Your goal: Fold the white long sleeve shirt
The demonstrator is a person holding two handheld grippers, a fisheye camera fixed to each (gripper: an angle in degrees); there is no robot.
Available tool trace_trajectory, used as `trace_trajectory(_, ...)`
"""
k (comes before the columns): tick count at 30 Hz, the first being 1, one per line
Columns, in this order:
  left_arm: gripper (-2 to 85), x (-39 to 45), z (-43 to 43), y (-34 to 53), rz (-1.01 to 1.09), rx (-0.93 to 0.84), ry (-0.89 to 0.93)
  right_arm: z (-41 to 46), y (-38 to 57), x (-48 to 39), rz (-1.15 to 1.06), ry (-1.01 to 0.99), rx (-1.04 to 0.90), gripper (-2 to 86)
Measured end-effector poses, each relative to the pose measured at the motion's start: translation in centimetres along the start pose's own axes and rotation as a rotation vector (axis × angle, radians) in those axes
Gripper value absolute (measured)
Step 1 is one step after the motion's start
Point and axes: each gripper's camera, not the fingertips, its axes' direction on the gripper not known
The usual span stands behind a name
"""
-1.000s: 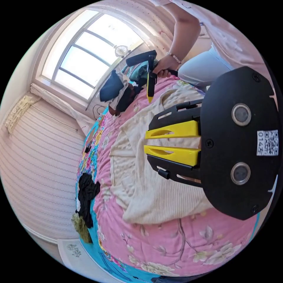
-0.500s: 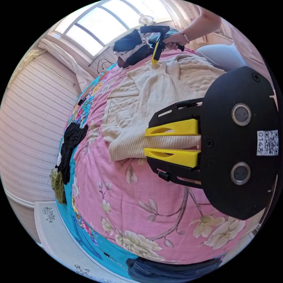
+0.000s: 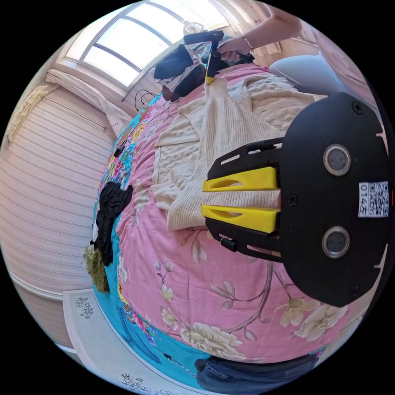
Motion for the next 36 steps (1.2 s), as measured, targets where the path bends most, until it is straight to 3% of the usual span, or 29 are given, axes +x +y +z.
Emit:
trace_trajectory(3, 5.6, -0.8, 3.0, 0.4, 0.004, -0.103, -0.013, 1.6, 0.0, 1.9, 0.038, 0.043, -0.082, 1.6)
trace_trajectory(6, 5.6, -2.0, 3.1, 0.7, 0.003, -0.094, -0.006, 1.9, 0.0, 2.7, 0.060, 0.025, -0.123, 3.0)
trace_trajectory(12, 5.7, -5.8, -0.8, -1.8, -0.011, 0.022, -0.042, -2.3, -1.8, 4.5, 0.057, 0.094, 0.093, 6.3)
trace_trajectory(17, 7.7, -11.9, 1.6, -5.2, -0.206, 0.041, 0.075, -0.7, -8.0, 7.0, 0.082, 0.134, 0.060, 11.4)
trace_trajectory(20, 8.4, -13.9, 4.5, -6.5, -0.260, -0.073, 0.137, 1.4, -10.5, 9.0, 0.168, 0.097, -0.018, 12.7)
trace_trajectory(22, 7.5, -14.7, 5.7, -7.0, -0.275, -0.132, 0.143, 2.9, -11.3, 9.9, 0.191, -0.015, -0.115, 11.1)
trace_trajectory(25, 2.8, -15.8, 6.2, -7.4, -0.292, -0.155, 0.245, 3.2, -12.1, 9.4, 0.160, -0.010, -0.166, 4.6)
trace_trajectory(29, -0.2, -16.7, 3.8, -8.3, -0.274, -0.113, 0.184, 0.9, -12.5, 7.8, 0.047, 0.034, -0.118, 2.0)
trace_trajectory(36, -0.9, -17.7, -1.9, -10.1, -0.301, -0.001, 0.157, -3.5, -13.1, 6.8, 0.055, 0.023, 0.032, 1.1)
